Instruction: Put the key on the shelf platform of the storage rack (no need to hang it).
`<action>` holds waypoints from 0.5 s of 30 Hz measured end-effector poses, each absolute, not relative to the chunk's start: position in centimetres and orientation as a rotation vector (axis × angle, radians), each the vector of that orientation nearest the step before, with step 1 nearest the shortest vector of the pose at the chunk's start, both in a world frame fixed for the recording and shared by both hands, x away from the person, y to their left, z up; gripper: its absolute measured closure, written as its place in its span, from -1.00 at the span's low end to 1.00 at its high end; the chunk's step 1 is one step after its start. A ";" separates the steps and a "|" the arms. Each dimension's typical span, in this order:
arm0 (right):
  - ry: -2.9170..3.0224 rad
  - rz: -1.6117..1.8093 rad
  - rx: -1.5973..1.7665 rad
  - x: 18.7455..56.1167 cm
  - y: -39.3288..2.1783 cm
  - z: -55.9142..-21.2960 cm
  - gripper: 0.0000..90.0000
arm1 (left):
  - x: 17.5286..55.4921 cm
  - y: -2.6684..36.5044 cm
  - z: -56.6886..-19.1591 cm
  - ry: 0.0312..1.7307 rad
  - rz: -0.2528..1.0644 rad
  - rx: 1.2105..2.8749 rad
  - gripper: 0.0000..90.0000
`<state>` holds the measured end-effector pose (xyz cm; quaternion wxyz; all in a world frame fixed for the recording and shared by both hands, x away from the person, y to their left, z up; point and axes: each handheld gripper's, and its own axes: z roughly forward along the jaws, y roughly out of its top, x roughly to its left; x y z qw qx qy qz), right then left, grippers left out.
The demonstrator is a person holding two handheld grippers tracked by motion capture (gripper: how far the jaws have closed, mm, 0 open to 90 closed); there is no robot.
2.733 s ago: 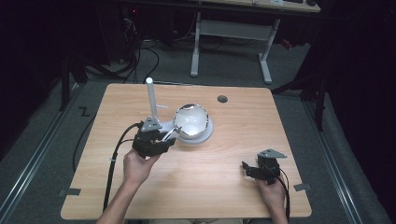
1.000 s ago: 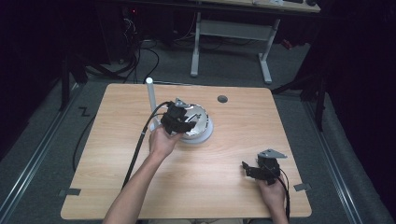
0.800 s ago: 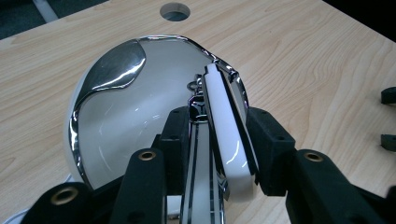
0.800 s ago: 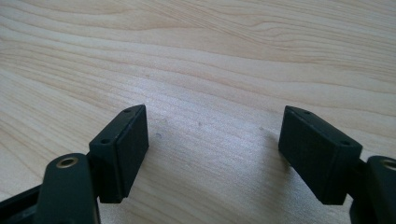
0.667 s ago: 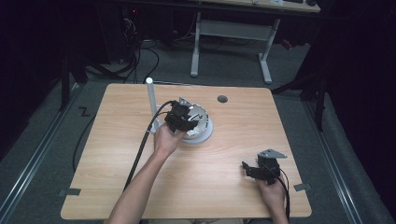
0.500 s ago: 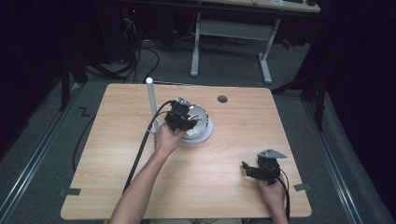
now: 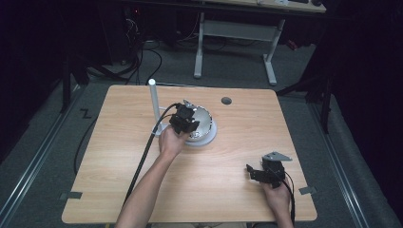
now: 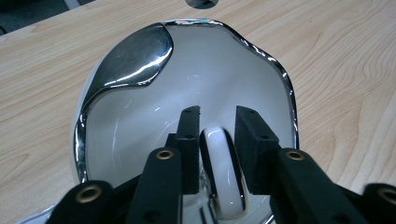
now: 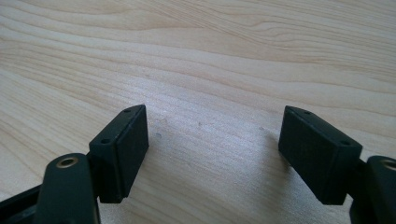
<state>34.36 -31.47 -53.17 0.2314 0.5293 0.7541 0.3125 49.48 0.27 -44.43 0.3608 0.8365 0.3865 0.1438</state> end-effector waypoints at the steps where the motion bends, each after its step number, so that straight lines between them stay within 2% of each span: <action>1: 2.073 0.859 1.456 34.4 -31.5 -53.2 -0.45 | 49.5 0.3 -44.4 0.998 0.366 2.149 0.47; 2: 2.073 0.859 1.456 34.4 -31.5 -53.2 -0.45 | 49.5 0.3 -44.3 1.002 0.358 2.141 0.47; 11: 2.073 0.859 1.457 34.4 -31.5 -53.2 -0.45 | 49.2 1.1 -43.9 1.014 0.354 2.119 -0.04; 15: 2.073 0.859 1.457 34.4 -31.5 -53.2 -0.45 | 48.8 1.6 -43.5 1.003 0.366 2.100 -0.11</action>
